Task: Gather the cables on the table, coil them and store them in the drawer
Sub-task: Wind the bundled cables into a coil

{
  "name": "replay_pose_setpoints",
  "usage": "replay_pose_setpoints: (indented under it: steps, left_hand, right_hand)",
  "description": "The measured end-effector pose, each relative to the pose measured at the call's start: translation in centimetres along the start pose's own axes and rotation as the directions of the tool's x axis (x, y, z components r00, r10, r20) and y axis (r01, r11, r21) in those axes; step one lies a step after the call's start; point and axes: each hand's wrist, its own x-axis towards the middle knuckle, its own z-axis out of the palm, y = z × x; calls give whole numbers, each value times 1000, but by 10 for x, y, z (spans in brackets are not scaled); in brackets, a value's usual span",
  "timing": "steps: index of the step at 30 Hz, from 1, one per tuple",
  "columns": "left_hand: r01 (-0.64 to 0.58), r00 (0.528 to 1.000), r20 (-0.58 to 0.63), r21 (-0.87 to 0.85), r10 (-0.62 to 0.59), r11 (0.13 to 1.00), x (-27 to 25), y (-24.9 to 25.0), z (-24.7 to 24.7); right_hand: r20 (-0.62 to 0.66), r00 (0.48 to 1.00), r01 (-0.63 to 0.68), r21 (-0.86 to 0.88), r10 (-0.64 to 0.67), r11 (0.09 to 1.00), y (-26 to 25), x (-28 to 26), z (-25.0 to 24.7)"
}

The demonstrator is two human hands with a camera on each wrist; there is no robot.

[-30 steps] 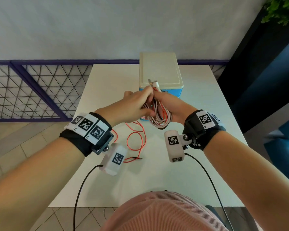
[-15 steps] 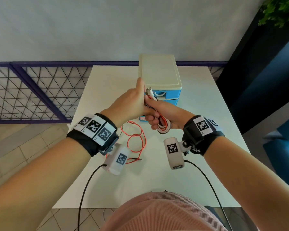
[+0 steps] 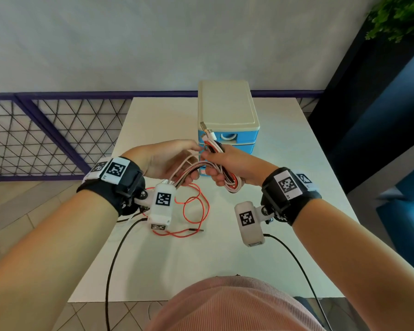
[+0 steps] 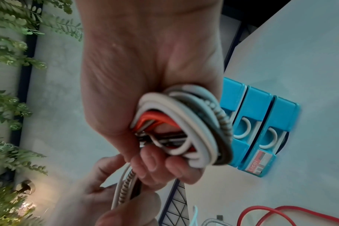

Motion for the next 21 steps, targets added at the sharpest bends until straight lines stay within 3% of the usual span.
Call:
replay_pose_setpoints:
  steps: [3,8,13,18,21]
  left_hand:
    - [1,998,64,14,-2,1000,4,-6,-3]
    - [-116,991,85,101,107,988,6,-13,-5]
    - [-154,987,72,157,144,976,5,-11,-5]
    - [-92,991,102,28,88,995,4,-12,0]
    - [-75,987,142,-42,80,996,2,-15,-5]
  right_hand:
    - [-28,1000,10,-74,-12,997,0,0,1]
    - [-34,999,19,-119,-23,993,-2,-4,0]
    - [92,989,-109,-115,119,987,-5,-8,-10]
    - [108,988,-96,-127,110,987,-5,-8,-21]
    - [7,999,-52,-59,52,997,-2,-6,-33]
